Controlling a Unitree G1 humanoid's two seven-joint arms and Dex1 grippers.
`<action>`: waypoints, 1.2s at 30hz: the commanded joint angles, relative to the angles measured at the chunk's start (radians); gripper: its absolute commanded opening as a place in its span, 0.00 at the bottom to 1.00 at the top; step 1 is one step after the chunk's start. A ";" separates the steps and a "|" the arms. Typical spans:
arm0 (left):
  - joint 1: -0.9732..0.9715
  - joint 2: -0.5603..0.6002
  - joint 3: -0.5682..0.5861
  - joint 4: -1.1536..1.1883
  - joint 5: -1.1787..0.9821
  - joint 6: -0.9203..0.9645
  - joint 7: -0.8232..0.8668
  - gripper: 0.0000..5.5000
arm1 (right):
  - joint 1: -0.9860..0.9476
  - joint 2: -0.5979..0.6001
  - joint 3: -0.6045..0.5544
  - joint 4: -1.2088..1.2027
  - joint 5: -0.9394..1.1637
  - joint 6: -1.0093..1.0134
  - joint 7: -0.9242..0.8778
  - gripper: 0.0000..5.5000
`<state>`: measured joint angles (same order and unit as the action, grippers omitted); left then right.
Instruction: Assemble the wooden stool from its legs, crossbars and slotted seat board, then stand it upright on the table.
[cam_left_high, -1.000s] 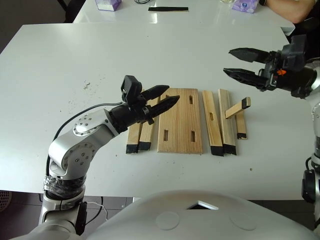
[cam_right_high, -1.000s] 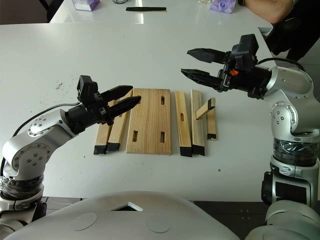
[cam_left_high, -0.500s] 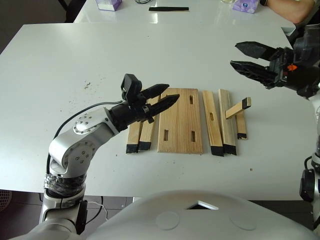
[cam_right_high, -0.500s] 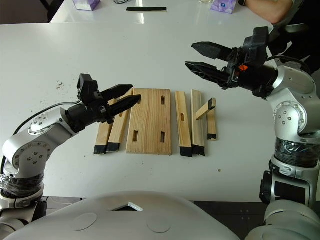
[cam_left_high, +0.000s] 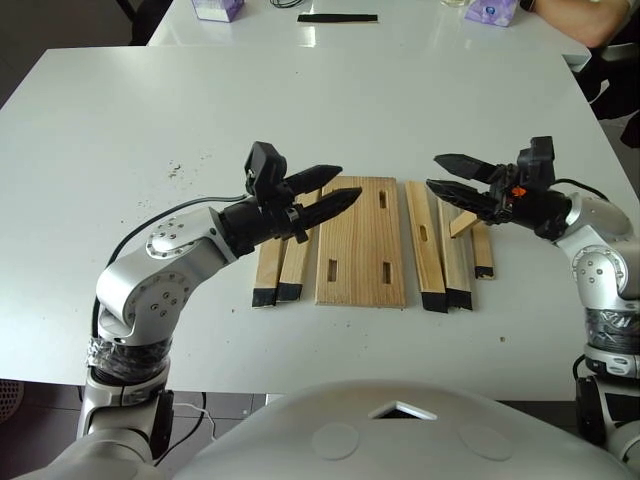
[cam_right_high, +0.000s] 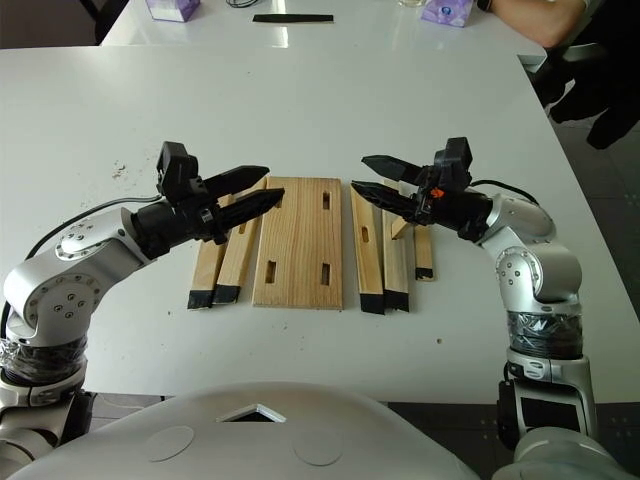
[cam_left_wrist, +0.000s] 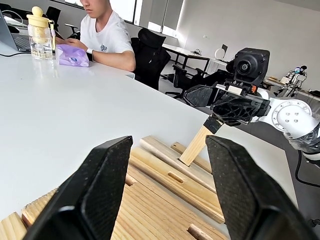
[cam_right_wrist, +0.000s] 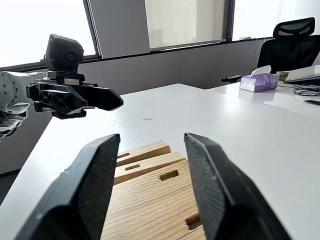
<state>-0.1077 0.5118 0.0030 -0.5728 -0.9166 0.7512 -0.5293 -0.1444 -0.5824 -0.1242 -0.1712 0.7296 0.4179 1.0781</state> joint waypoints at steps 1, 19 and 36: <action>-0.005 0.002 0.007 -0.010 -0.003 0.010 0.005 0.50 | -0.072 -0.049 -0.093 -0.126 0.124 0.076 -0.037 0.43; 0.106 -0.028 0.000 -0.056 0.047 -0.032 0.062 0.50 | 0.316 -0.285 0.158 0.030 -0.334 -0.160 0.176 0.43; 0.123 -0.040 -0.001 -0.069 0.065 -0.030 0.067 0.50 | 0.199 -0.325 0.154 0.216 -0.462 -0.379 0.154 0.43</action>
<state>0.0119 0.4730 0.0050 -0.6277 -0.8652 0.7245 -0.4747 0.0803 -0.9026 0.0543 0.0601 0.2655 0.0189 1.2526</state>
